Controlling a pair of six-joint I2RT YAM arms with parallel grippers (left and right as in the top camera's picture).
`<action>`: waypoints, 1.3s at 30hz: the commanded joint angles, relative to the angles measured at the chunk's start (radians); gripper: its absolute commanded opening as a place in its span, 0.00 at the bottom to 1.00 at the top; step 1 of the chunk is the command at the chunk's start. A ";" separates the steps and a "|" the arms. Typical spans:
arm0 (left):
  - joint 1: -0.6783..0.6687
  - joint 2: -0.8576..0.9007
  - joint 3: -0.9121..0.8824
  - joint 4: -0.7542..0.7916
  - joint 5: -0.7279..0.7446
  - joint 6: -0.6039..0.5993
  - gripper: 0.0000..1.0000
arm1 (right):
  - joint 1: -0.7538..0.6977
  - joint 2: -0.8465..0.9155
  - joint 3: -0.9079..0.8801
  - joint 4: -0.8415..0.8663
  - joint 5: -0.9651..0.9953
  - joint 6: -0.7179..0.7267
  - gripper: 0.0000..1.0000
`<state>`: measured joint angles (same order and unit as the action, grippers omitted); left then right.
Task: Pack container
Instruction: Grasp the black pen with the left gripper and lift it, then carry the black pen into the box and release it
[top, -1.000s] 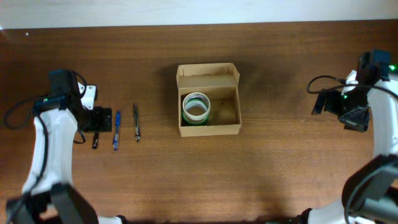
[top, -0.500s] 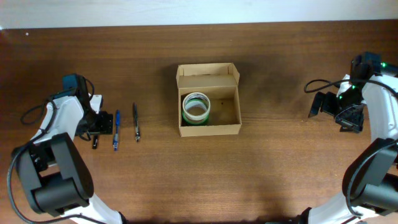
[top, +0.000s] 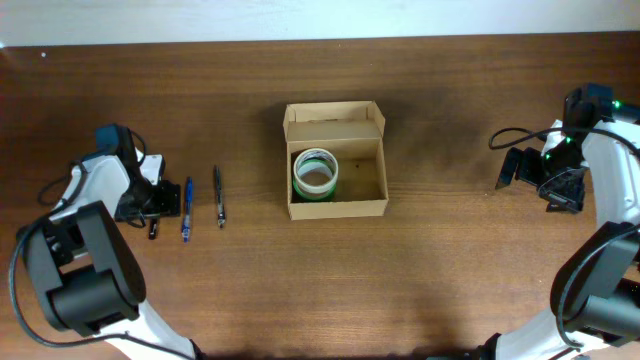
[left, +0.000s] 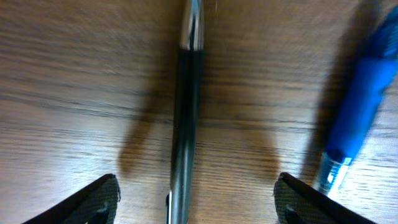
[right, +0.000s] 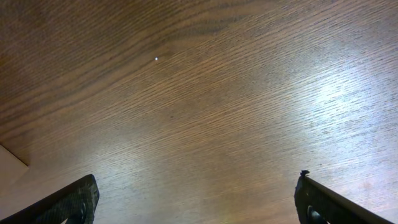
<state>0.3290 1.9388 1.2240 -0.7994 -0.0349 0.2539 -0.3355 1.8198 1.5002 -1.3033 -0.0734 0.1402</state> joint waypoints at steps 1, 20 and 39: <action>0.011 0.040 0.010 -0.003 0.040 0.029 0.77 | -0.006 0.005 -0.005 0.003 -0.009 0.011 0.99; 0.010 0.043 0.079 -0.067 0.095 0.028 0.02 | -0.006 0.005 -0.005 0.003 -0.009 0.011 0.99; -0.330 0.032 1.219 -0.710 0.353 0.378 0.02 | -0.006 0.005 -0.005 0.003 -0.009 0.011 0.99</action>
<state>0.1307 1.9854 2.3379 -1.4628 0.2680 0.4419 -0.3355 1.8202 1.5002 -1.3014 -0.0734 0.1467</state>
